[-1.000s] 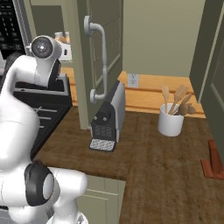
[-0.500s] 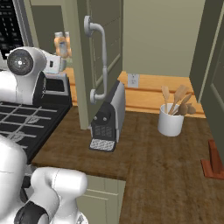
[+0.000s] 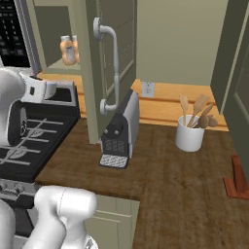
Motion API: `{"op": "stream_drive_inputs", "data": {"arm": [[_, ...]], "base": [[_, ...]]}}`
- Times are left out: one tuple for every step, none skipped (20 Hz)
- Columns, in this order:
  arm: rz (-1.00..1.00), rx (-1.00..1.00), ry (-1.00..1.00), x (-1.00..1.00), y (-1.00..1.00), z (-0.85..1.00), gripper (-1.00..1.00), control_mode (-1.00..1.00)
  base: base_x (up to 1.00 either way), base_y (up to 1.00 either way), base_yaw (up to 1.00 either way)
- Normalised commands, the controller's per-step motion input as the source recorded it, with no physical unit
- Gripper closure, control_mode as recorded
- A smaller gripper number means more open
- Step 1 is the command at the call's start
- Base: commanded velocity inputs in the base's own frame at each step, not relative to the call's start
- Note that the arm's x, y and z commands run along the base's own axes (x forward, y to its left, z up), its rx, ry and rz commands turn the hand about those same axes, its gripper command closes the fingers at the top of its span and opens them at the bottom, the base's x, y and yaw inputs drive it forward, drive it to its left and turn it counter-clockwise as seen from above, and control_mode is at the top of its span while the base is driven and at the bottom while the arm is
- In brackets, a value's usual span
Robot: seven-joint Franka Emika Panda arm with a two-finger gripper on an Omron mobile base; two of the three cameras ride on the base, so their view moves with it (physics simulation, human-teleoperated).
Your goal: Put the shaker and condiment bottle from the counter next to their counterparts in the cabinet.
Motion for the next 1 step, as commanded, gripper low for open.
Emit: {"op": "stream_drive_inputs", "data": {"arm": [[-0.07,0.03,0.0,-1.0,0.0,0.0,-1.0,-1.0]], "base": [[0.0,0.0,0.0]]}}
